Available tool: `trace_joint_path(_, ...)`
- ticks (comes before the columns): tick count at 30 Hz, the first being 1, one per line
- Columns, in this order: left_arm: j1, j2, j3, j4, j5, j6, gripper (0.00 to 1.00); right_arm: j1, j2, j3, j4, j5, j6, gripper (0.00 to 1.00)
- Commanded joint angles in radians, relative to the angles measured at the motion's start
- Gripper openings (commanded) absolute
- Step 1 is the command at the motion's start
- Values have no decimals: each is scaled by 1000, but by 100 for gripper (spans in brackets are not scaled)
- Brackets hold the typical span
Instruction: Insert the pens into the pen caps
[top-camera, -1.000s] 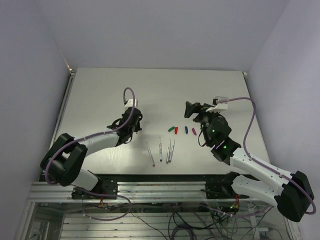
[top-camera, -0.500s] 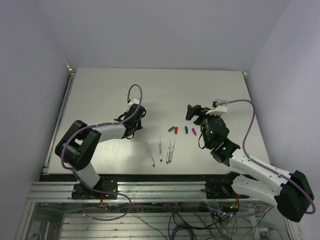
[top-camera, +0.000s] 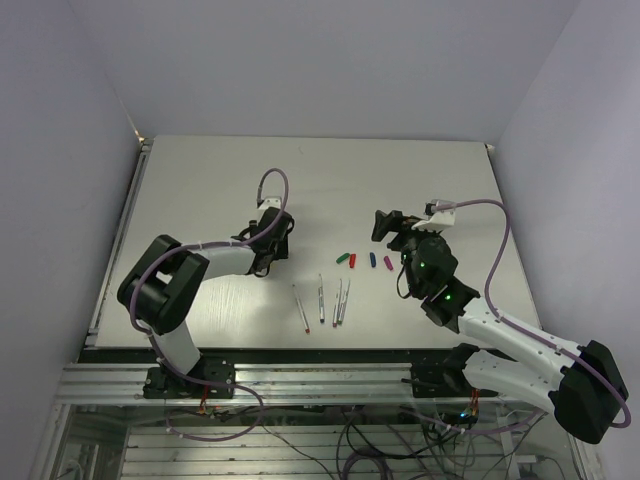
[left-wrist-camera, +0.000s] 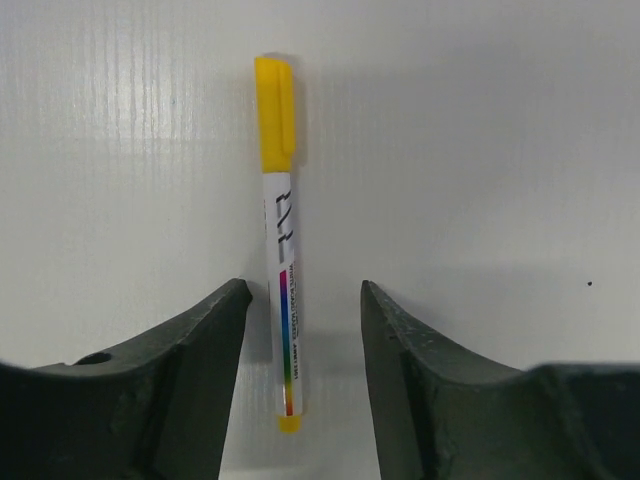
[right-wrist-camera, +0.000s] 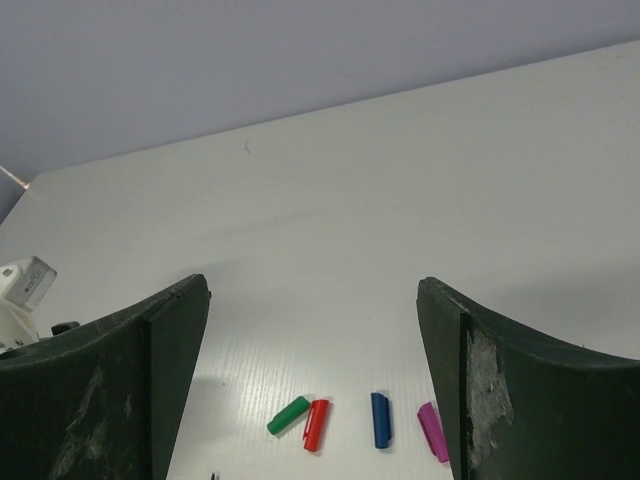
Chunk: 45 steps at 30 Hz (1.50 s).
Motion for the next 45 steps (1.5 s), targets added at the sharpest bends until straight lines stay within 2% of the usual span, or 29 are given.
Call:
trace_joint_path(1,9,-2,42,-13,-22,19,61,-4,4,-12,29,15,10,84)
trace_joint_path(9,9,-64,45,-50,-30,16,62,-4,-14,-20,30,34,1,82)
trace_joint_path(17,-13,-233,-29,-96,23,-16,62,-11,-10,-14,-54,79,38,76)
trace_joint_path(24,-201,-311,-50,-215,-28,-86,62,-35,11,-23,-132,106,106,75)
trace_joint_path(31,-378,-280,-43,-292,-35,-189,63,-46,-31,-55,-152,114,121,75)
trace_joint_path(38,-481,-217,5,-394,-91,-250,63,-47,-76,-80,-166,107,136,75)
trace_joint_path(45,-534,-199,13,-450,-110,-318,61,-49,-77,-100,-161,90,152,75)
